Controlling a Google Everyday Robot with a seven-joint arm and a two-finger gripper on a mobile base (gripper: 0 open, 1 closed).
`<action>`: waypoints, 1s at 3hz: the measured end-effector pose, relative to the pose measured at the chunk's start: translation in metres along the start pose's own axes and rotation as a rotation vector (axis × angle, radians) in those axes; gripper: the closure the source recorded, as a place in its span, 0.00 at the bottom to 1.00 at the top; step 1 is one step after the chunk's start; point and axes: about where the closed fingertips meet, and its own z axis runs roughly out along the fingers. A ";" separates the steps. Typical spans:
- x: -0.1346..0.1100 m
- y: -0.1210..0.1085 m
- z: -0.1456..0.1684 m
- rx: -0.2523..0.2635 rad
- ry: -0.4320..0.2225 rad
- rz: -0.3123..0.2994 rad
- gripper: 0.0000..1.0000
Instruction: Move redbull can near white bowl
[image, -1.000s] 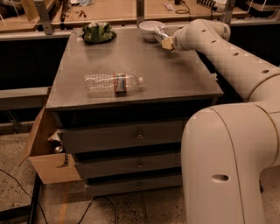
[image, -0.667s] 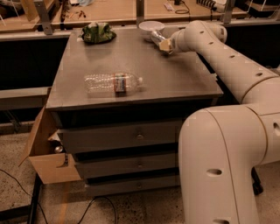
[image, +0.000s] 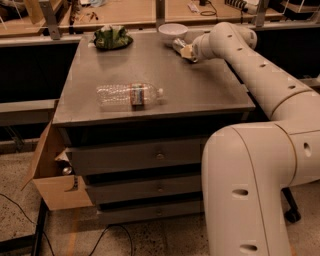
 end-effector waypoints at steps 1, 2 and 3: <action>-0.001 0.002 0.000 -0.008 0.000 -0.008 0.00; -0.004 0.005 -0.003 -0.011 -0.012 -0.016 0.00; -0.020 -0.008 -0.035 -0.028 -0.106 -0.015 0.00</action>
Offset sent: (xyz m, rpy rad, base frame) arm -0.0090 0.0028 0.0150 -0.0069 -0.0368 0.0219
